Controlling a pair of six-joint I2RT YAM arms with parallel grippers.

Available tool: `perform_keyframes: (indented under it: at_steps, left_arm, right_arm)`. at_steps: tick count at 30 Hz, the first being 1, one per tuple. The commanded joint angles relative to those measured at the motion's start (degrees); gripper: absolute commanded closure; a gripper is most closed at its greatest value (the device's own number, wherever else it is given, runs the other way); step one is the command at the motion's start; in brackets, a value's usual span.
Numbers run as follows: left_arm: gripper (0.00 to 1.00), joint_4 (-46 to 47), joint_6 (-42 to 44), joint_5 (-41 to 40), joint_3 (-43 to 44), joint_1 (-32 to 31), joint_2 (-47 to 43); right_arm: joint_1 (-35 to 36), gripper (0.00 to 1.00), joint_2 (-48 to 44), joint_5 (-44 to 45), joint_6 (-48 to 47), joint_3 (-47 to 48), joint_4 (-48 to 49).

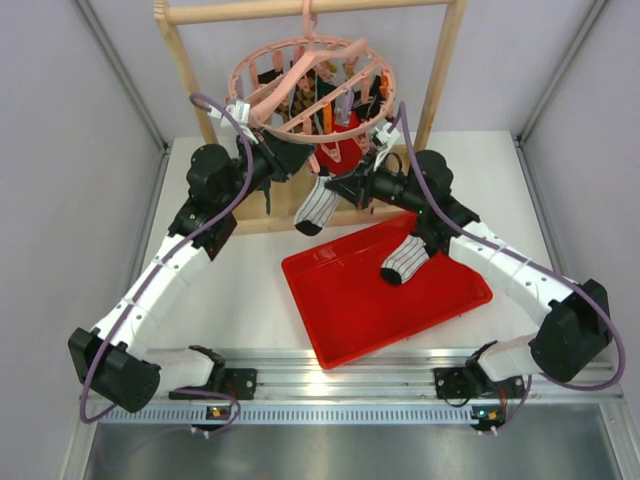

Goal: Clip the socks to the hanger
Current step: Clamp the sock onto the hanger.

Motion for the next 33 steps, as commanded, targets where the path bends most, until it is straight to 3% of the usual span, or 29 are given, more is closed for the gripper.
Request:
perform_keyframes:
  at_steps: [1,33]
  left_arm:
    - [1.0,0.3,-1.3,3.6,-1.1,-0.1,0.2]
    - [1.0,-1.8,-0.1,4.6,-1.6,-0.1,0.7]
  right_arm:
    - [1.3,1.0,0.7,-0.7,1.1,3.3,3.4]
    - [3.2,1.0,2.7,-1.3,-2.8,8.7,-0.1]
